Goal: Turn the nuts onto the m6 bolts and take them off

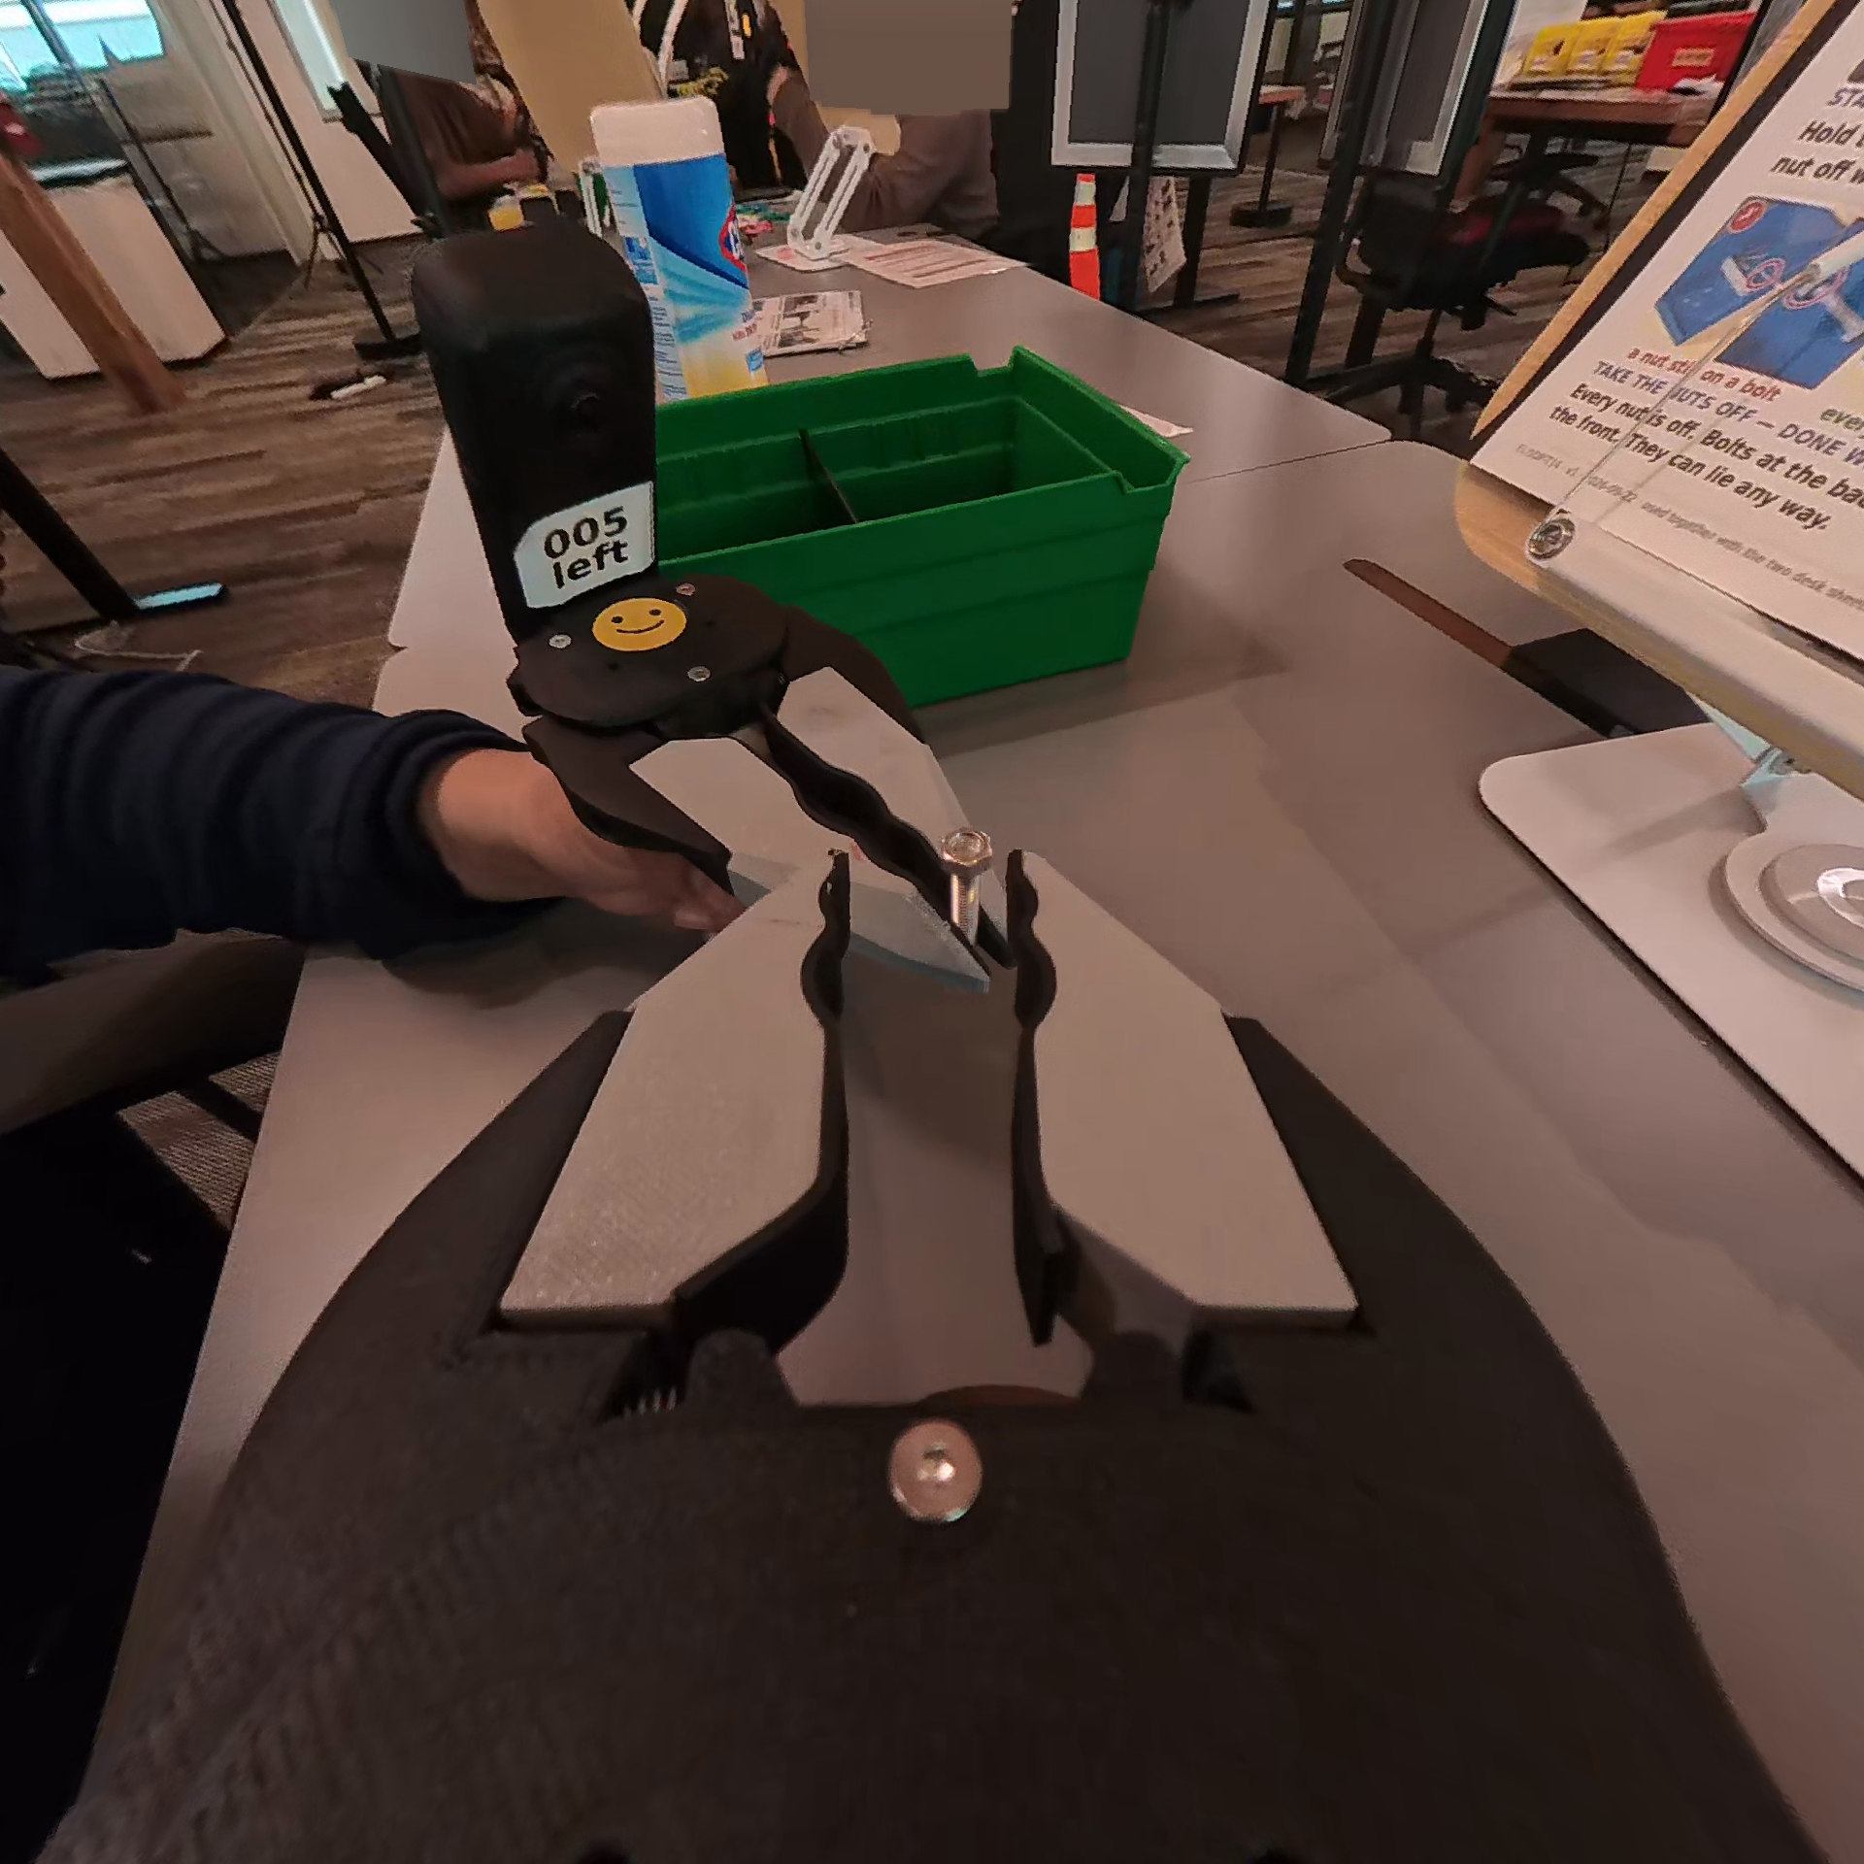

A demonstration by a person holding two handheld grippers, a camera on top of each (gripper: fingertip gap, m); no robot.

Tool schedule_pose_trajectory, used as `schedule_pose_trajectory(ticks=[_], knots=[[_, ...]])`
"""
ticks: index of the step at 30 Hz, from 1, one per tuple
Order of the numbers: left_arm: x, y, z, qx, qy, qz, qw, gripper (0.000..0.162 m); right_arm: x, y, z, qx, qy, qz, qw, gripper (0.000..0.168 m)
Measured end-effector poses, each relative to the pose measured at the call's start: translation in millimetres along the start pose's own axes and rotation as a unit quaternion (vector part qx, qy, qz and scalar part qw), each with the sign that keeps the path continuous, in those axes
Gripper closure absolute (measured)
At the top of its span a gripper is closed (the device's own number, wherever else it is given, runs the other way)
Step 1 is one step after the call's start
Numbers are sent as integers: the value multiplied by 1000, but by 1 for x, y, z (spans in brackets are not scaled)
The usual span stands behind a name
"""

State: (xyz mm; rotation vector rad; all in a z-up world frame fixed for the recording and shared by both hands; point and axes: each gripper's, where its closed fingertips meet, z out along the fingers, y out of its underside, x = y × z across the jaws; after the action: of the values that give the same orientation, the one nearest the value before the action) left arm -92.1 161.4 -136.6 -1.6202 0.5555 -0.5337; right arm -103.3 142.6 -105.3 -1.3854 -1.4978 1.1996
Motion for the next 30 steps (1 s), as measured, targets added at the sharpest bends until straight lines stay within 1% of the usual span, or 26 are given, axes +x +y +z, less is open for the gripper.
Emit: schedule_pose_trajectory(ticks=[7,12,17,19,23,26,27,30], knots=[[-2,0,-1,0,-3,-1,1000,158,-5,0,0,-1,-9,0,1000,143],[-2,1,0,-1,-4,0,1000,159,-15,0,1,0,-35,1,999,145],[-2,0,-1,0,-3,0,1000,159,-5,-3,-5,4,-11,-2,1000,148],[-1,0,0,-1,-1,0,1000,159,1,-1,-4,3,0,12,1000,145],[1,2,1,-5,1,3,1000,159,0,3,0,-4,-5,18,1000,140],[-3,2,0,-6,-9,4,1000,159,-7,5,1,-15,-16,1,1000,143],[-5,2,-1,-6,-12,1,1000,159,-10,5,0,-18,-21,-6,1000,149],[-7,1,-2,-2,-12,-9,1000,159,-10,1,-1,-10,-15,-12,1000,148]])
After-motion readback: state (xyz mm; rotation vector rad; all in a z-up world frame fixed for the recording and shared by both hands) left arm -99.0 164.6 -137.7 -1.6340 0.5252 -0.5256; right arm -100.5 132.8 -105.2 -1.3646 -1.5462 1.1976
